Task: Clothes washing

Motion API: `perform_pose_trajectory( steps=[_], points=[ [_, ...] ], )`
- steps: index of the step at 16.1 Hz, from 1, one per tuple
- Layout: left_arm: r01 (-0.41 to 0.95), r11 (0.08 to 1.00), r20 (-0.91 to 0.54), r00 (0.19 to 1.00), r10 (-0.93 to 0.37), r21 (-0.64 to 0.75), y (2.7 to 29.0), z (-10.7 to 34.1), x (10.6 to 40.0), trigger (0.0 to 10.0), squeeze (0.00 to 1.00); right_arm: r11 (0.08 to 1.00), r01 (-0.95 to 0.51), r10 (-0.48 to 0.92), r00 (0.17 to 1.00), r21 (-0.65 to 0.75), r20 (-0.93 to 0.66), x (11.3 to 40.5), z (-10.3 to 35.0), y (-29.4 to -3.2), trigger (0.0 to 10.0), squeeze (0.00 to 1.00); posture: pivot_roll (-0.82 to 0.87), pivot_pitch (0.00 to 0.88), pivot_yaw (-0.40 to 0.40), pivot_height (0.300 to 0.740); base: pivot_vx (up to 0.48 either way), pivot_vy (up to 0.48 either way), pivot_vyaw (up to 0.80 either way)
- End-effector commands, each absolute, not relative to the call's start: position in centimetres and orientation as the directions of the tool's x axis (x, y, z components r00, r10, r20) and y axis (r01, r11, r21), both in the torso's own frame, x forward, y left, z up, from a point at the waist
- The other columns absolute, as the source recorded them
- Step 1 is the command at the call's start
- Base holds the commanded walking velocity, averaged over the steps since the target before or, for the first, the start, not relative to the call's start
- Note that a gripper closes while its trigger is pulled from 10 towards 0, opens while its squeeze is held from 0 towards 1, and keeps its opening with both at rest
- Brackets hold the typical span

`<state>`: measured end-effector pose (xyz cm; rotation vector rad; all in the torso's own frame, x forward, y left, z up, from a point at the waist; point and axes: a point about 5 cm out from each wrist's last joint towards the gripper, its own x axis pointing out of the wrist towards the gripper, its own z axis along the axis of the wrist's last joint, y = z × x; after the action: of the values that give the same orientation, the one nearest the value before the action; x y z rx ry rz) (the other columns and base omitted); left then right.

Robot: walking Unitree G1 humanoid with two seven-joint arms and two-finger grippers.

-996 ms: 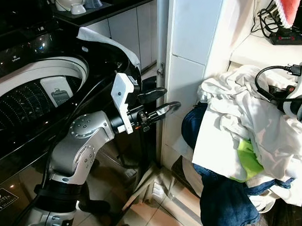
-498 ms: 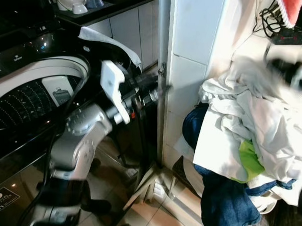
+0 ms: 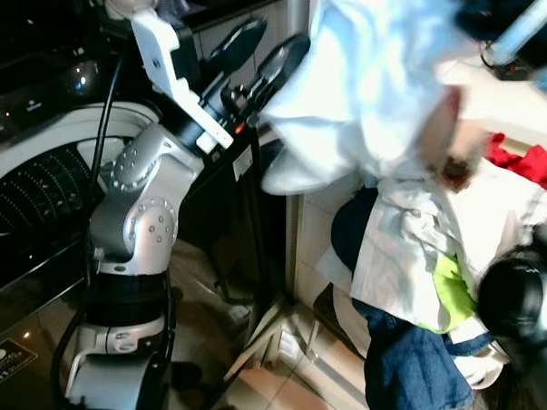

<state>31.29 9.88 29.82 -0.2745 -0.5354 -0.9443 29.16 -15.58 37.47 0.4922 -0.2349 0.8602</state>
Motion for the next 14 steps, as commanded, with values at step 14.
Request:
perform_pose_trajectory(
  steps=[14],
  points=[
    [0.878, 0.478, 0.320, 0.459, -0.829, -0.021, 6.3, 25.7, 30.8, 10.0, 1.00, 0.408, -0.795, 0.744, 0.575, 0.450, 0.341, 28.4, 34.5, -11.6, 0.0, 0.00, 0.00, 0.000, 0.044, 0.740, 0.000, 0.000, 0.00]
  ],
)
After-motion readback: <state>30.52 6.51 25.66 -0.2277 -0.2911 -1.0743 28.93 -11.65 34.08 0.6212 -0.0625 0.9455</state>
